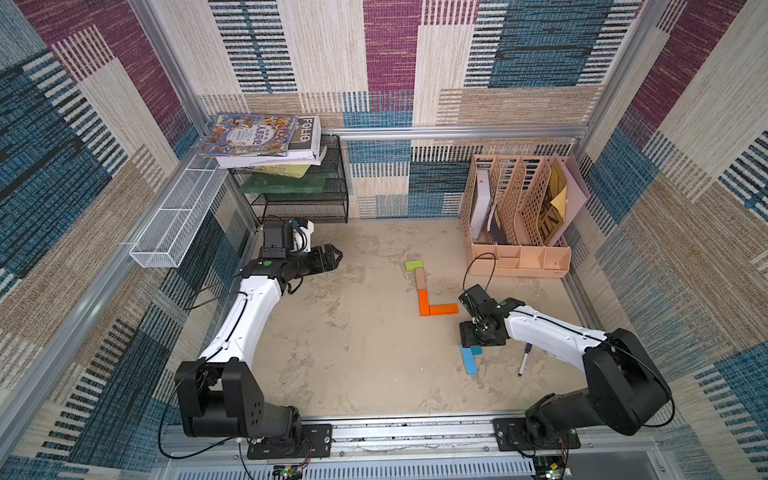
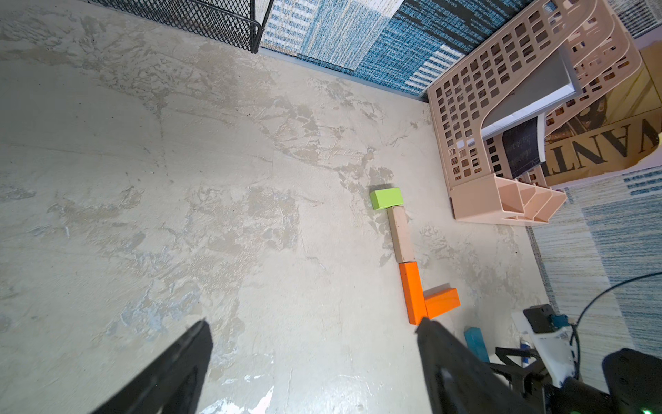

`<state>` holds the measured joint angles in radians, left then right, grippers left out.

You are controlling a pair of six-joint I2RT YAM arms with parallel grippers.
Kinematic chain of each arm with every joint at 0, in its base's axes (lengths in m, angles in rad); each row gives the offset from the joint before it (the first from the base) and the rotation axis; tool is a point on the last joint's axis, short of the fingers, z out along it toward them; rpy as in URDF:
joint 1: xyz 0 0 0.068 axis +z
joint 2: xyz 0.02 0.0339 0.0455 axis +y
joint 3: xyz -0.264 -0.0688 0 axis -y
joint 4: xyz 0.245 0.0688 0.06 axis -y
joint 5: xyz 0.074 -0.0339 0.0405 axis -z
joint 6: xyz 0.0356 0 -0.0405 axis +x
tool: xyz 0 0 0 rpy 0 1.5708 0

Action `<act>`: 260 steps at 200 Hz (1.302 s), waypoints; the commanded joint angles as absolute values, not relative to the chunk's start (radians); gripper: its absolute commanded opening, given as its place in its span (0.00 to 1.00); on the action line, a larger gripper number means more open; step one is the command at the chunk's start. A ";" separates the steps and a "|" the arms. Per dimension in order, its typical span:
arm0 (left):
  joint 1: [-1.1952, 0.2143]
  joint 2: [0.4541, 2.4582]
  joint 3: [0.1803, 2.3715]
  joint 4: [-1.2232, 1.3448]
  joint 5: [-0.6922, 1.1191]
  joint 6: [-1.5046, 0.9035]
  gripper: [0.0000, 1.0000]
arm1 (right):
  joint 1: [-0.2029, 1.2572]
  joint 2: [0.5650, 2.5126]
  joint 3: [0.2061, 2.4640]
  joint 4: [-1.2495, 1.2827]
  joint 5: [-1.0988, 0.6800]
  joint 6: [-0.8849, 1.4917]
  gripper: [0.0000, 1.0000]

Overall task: Assemble a giraffe with building blocks
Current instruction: Assemble the building block at the center of the board.

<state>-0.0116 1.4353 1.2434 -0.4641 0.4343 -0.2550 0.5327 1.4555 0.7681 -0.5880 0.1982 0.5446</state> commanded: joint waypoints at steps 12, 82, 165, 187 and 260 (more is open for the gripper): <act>-0.011 1.433 1.247 -0.453 0.436 -0.252 0.93 | 0.530 1.477 0.763 -0.566 0.222 0.535 0.76; -0.012 1.439 1.248 -0.454 0.436 -0.253 0.93 | 0.574 1.327 0.652 -0.582 0.212 0.650 0.77; -0.018 1.435 1.245 -0.457 0.425 -0.247 0.93 | 0.585 1.341 0.631 -0.584 0.234 0.669 0.59; -0.019 1.435 1.247 -0.457 0.425 -0.247 0.93 | 0.583 1.343 0.630 -0.576 0.235 0.662 0.55; -0.018 1.434 1.248 -0.457 0.426 -0.247 0.93 | 0.602 1.352 0.650 -0.567 0.229 0.624 0.36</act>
<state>-0.0185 1.4372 1.2434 -0.4648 0.4248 -0.2543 0.5900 1.3479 0.6453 -0.5556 0.2165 0.6373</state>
